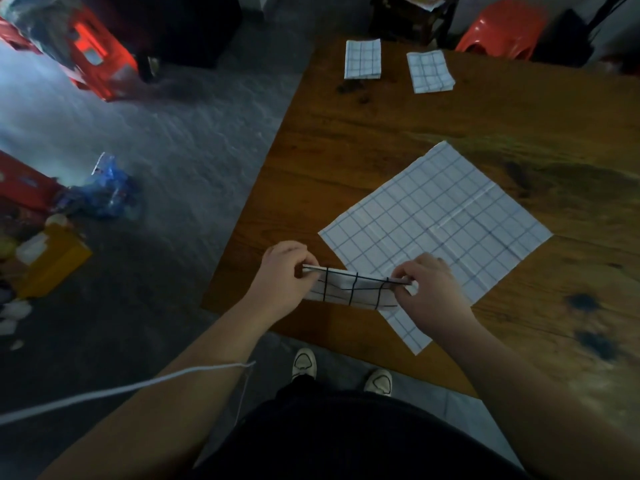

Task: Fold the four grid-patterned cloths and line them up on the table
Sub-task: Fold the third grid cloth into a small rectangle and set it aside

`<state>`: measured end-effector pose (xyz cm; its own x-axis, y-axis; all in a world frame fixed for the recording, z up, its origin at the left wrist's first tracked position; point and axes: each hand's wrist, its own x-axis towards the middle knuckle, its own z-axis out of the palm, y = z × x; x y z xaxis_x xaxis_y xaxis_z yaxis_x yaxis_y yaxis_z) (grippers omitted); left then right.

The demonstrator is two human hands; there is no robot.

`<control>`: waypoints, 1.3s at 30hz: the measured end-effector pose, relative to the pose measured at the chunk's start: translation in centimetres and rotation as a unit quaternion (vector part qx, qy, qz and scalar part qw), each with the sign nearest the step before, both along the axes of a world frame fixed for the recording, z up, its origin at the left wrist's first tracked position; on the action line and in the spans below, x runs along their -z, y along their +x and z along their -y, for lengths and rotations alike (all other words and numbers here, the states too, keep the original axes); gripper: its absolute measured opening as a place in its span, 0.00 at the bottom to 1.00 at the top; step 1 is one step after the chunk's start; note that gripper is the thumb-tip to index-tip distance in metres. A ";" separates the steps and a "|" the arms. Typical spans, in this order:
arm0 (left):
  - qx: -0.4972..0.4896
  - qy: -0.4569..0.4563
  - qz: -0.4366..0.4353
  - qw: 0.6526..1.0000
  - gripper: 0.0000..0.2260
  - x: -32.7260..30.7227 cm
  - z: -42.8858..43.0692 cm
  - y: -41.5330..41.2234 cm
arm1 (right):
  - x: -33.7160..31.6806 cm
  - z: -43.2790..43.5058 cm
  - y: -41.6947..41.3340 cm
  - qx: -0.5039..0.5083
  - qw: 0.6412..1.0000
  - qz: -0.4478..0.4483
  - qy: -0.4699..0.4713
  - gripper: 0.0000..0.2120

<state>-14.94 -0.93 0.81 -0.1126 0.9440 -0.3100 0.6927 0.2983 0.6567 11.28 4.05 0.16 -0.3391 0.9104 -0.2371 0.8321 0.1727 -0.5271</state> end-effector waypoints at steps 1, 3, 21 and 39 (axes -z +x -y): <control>-0.009 -0.002 0.043 0.999 0.04 -0.5 -0.1 -0.8 | -0.3 0.0 -0.4 0.005 1.000 -0.028 0.002 0.07; -0.016 -0.004 0.128 0.992 0.04 -1.3 -0.3 -2.4 | -0.7 0.2 -1.5 0.036 0.992 -0.122 -0.022 0.07; -0.133 -0.148 0.293 0.935 0.19 7.5 -2.1 -7.4 | 7.1 1.8 -9.6 0.357 0.889 -0.220 -0.185 0.18; 0.298 0.096 -0.175 0.934 0.11 12.3 2.7 -7.0 | 10.8 8.1 -10.4 -0.050 0.990 0.127 0.016 0.17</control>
<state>-21.93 -3.67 -11.49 0.3871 0.9061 -0.1707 0.8802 -0.3080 0.3611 0.84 -4.06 -10.60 -0.3611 0.8833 -0.2989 0.9151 0.2741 -0.2957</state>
